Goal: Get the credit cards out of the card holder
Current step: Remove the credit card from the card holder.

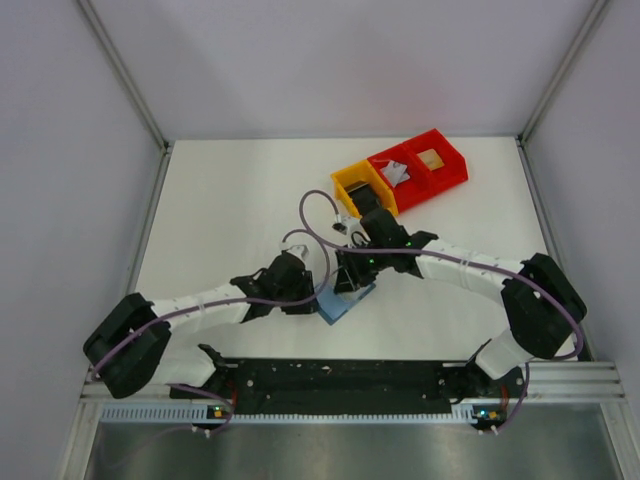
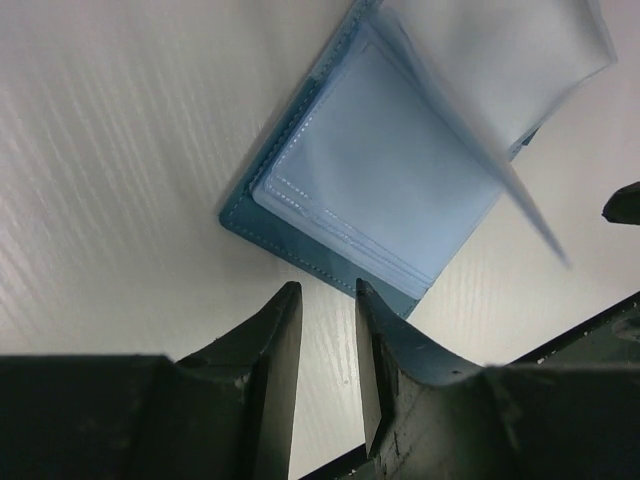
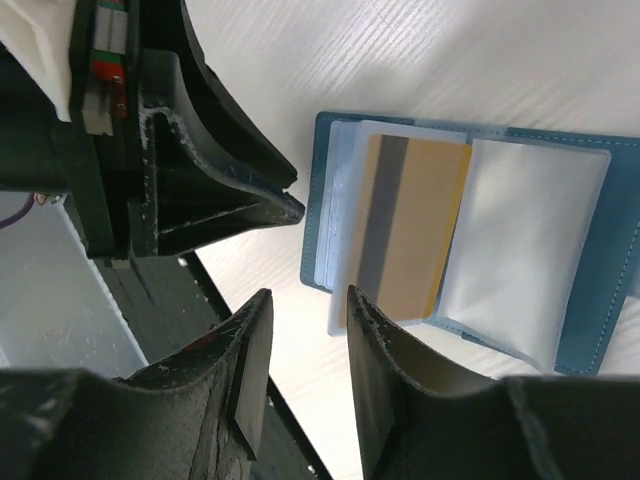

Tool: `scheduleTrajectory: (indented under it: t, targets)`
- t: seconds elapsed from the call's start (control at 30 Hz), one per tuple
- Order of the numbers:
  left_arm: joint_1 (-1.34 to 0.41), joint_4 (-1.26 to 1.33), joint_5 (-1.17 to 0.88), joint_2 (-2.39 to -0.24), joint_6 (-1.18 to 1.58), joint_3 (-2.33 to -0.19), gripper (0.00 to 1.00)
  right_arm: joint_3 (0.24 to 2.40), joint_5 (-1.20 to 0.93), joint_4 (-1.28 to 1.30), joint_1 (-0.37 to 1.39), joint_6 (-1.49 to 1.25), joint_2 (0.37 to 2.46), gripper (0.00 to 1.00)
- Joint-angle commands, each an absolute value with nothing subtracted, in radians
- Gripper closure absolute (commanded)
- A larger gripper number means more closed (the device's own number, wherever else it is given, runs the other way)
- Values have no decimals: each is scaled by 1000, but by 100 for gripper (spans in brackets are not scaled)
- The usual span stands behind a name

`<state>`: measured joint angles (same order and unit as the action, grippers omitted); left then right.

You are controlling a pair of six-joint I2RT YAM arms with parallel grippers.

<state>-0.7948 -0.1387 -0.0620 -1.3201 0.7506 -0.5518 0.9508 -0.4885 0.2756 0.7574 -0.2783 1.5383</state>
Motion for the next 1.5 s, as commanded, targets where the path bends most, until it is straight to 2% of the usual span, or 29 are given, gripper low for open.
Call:
scheduleTrajectory:
  t: [0.0,0.07,0.3,0.47,0.73,1.23,1.33,1.47]
  targets:
    - [-796,-146,-11,-1211,791,-511,67,979,-532,250,769,-245,1523,63]
    - [-796,-149,37,-1171,807,-491,67,986,-554,250,769,-236,1532,62]
    - [-796,-149,49,-1078,816,-483,67,977,-396,247,735,-268,1571,61]
    - [-796,-51,5,-1101,795,-511,67,962,-448,174,695,-307,1640,61]
    - [-796,-9,-40,-1278,759,-607,78,922,-616,11,617,-383,1704,67]
    - [-792,-12,-72,-1445,801,-598,100,908,-663,-38,607,-387,1807,67]
    - [-792,-12,-75,-1442,804,-583,100,907,-680,-38,607,-385,1818,67]
    - [-790,-21,-75,-1443,804,-571,100,907,-701,-40,607,-377,1825,73]
